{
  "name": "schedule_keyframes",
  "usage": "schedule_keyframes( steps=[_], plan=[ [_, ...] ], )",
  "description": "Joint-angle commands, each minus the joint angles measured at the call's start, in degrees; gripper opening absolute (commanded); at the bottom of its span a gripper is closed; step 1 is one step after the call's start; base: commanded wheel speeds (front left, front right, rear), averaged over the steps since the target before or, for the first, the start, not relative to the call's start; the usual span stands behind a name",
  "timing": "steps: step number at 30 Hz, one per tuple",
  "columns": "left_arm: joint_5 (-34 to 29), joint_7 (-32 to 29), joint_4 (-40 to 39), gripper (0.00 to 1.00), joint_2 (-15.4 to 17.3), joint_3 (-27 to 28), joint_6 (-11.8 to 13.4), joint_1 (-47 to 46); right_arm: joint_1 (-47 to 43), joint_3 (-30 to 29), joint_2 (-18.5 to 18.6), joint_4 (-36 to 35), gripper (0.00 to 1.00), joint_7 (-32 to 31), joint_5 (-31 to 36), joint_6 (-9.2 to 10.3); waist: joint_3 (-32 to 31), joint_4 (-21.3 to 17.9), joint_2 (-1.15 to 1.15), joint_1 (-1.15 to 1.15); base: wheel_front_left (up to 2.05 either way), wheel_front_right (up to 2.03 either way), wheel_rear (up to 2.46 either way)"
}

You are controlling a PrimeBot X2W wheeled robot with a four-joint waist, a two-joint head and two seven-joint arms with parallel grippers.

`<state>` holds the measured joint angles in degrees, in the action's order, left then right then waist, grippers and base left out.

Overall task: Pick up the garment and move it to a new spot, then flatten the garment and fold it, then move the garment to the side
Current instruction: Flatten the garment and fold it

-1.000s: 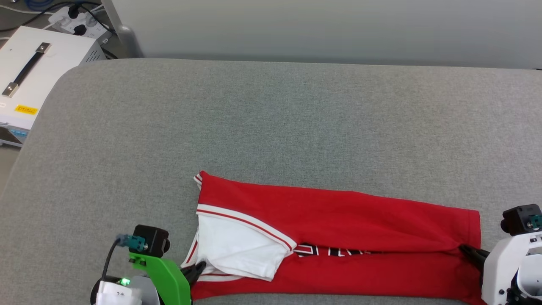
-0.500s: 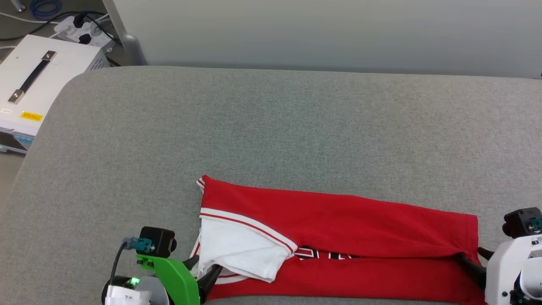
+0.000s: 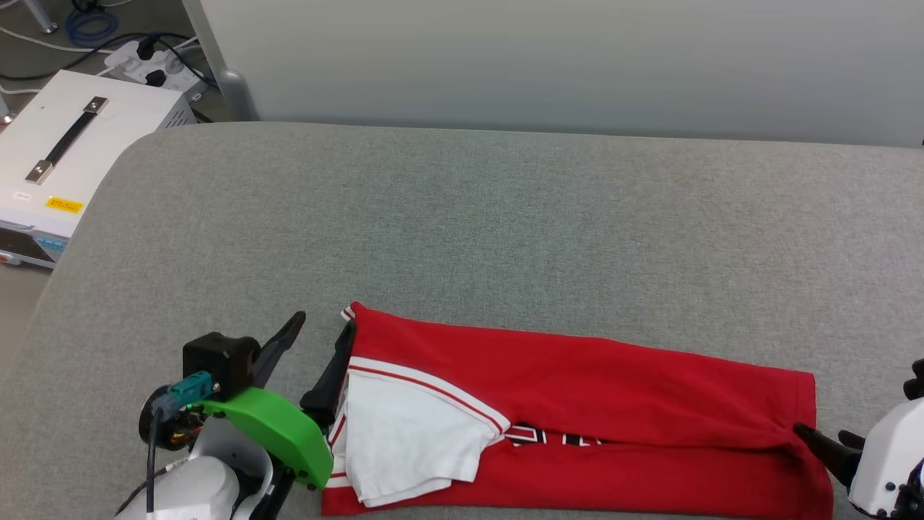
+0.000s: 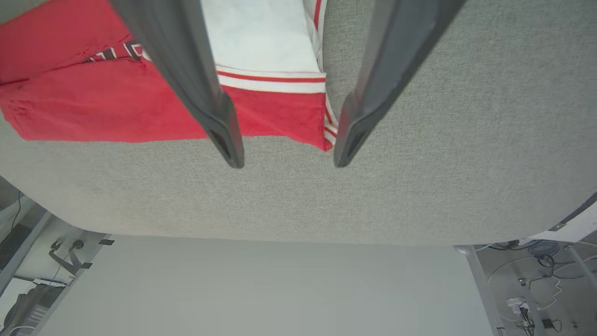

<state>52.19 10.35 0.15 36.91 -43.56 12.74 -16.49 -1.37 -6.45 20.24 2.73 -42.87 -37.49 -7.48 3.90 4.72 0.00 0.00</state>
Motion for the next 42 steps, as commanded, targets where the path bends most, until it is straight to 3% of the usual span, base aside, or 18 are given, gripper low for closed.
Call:
schedule_keyframes(
  steps=[1, 10, 19, 28, 41, 42],
  plan=[
    [-1.29, 1.07, 0.24, 1.0, -0.21, 0.2, 0.52, -1.07, -0.01, -1.66, -1.45, -0.64, 1.0, -0.78, 1.07, -0.01, 0.33, -0.08, 0.0, 0.0, 0.0, 0.0, 0.0],
    [-5.59, 4.37, 3.48, 1.0, -2.59, 2.22, -0.42, 0.03, 4.15, -13.41, -12.36, -0.45, 1.0, -6.27, 5.75, -0.01, 2.12, 0.24, 0.0, 0.0, 0.0, 0.0, 0.0],
    [-6.14, 4.61, 5.69, 1.0, -5.96, 4.36, -4.03, -0.32, 7.55, -19.51, -14.79, 2.93, 1.0, -8.6, 11.21, -0.01, 5.23, 1.77, 0.0, 0.0, 0.0, 0.0, 0.0],
    [-5.89, 4.63, 6.09, 1.0, -7.28, 5.27, -5.74, -0.61, 8.42, -18.92, -16.47, 8.31, 1.0, -9.17, 11.04, -0.01, 6.37, 2.72, 0.0, 0.0, 0.0, 0.0, 0.0],
    [-5.79, 4.64, 6.4, 1.0, -7.32, 5.7, -5.96, -0.27, 7.72, -11.72, -17.14, 12.52, 1.0, -7.27, 6.78, -0.01, 5.6, 2.35, 0.0, 0.0, 0.0, 0.0, 0.0],
    [-5.77, 4.64, 6.48, 1.0, -7.35, 5.65, -5.98, -0.27, 7.68, -11.49, -17.07, 12.77, 0.94, -6.83, 6.62, -0.01, 5.45, 2.32, 0.0, 0.0, 0.0, 0.0, 0.0]
  ],
)
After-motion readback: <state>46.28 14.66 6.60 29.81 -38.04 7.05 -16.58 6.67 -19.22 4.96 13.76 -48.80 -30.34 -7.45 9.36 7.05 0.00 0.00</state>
